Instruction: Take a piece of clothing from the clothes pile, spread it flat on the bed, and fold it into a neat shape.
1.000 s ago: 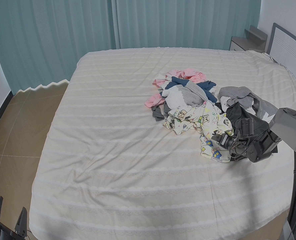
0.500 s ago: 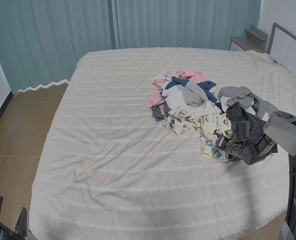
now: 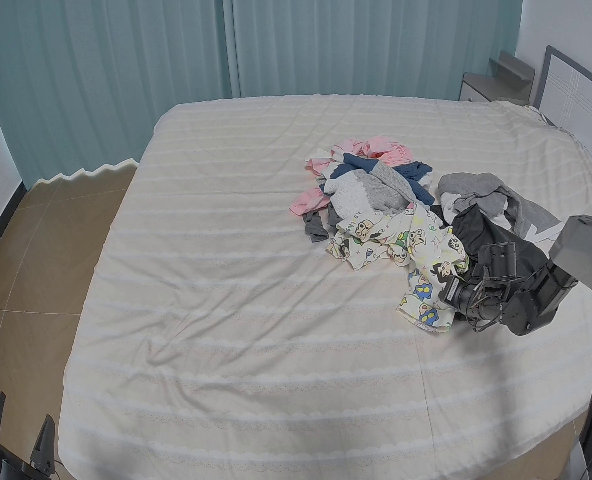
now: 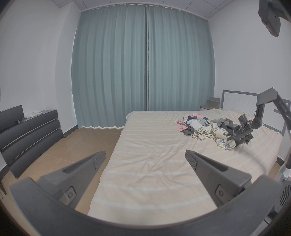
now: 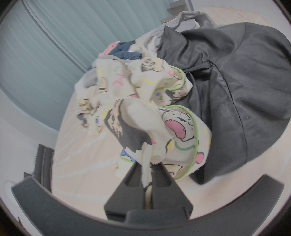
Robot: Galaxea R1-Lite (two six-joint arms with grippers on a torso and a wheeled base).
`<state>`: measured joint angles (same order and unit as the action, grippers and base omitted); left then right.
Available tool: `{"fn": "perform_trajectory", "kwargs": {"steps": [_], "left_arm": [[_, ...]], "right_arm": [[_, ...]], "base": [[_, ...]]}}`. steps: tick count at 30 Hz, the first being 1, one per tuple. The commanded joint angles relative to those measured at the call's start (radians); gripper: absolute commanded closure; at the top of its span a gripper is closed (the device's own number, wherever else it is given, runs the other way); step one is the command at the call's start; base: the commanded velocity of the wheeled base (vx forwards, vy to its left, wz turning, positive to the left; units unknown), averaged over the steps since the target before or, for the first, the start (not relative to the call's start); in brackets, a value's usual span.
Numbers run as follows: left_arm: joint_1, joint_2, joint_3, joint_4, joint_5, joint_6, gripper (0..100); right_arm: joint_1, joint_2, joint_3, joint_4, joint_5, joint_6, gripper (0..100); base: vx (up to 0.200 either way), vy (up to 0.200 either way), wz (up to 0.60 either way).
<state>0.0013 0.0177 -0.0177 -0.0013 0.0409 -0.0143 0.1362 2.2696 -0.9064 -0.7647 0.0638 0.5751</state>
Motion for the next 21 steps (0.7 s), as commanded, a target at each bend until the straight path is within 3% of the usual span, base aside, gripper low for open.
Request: {"fn": "perform_trajectory", "kwargs": {"steps": [1,5,6,9,10,11,13,14,15,16,18,19,21], "left_arm": [[0.000,-0.018,0.018,0.000,-0.004,0.027,0],[0.000,-0.018,0.018,0.000,-0.062,0.034,0],[0.000,-0.018,0.012,-0.014,-0.068,0.028,0],[-0.003,0.011,-0.182,-0.091,-0.072,-0.092,0],[-0.003,0.011,-0.182,-0.091,-0.072,-0.092,0],[-0.001,0.090,-0.288,-0.066,-0.101,-0.148,0],[-0.003,0.117,-0.315,-0.057,-0.131,-0.141,0],[-0.003,0.153,-0.346,-0.052,-0.228,-0.130,0],[-0.003,0.153,-0.346,-0.052,-0.228,-0.130,0],[0.002,0.225,-0.363,-0.049,-0.369,-0.124,0],[0.005,0.262,-0.361,-0.049,-0.421,-0.113,0],[0.003,0.332,-0.357,-0.049,-0.490,-0.076,0],[0.002,0.429,-0.355,-0.049,-0.529,-0.039,0]], "right_arm": [[-0.006,-0.268,0.188,-0.007,0.117,0.008,100],[-0.009,-0.380,0.258,-0.007,0.156,0.008,100],[-0.010,-0.456,0.293,-0.007,0.191,0.009,100],[-0.010,-0.568,0.343,-0.004,0.245,0.009,100],[-0.010,-0.568,0.343,-0.004,0.245,0.009,100],[-0.006,-0.630,0.360,-0.002,0.266,0.009,100],[-0.003,-0.659,0.363,-0.001,0.271,0.009,100],[0.002,-0.708,0.366,0.004,0.275,0.009,100],[0.002,-0.708,0.366,0.004,0.275,0.009,100],[0.006,-0.756,0.365,0.005,0.291,0.011,100],[0.010,-0.775,0.366,0.007,0.298,0.009,100],[0.020,-0.812,0.366,0.008,0.304,0.009,100],[0.036,-0.849,0.363,0.010,0.312,0.011,100]], "base": [[0.000,0.000,0.00],[0.000,0.000,0.00],[0.000,0.000,0.00],[0.000,0.000,0.00],[0.000,0.000,0.00],[0.000,0.000,0.00],[0.000,0.000,0.00],[0.000,0.000,0.00],[0.000,0.000,0.00],[0.000,0.000,0.00],[0.000,0.000,0.00],[0.000,0.000,0.00],[0.000,0.000,0.00]]}}
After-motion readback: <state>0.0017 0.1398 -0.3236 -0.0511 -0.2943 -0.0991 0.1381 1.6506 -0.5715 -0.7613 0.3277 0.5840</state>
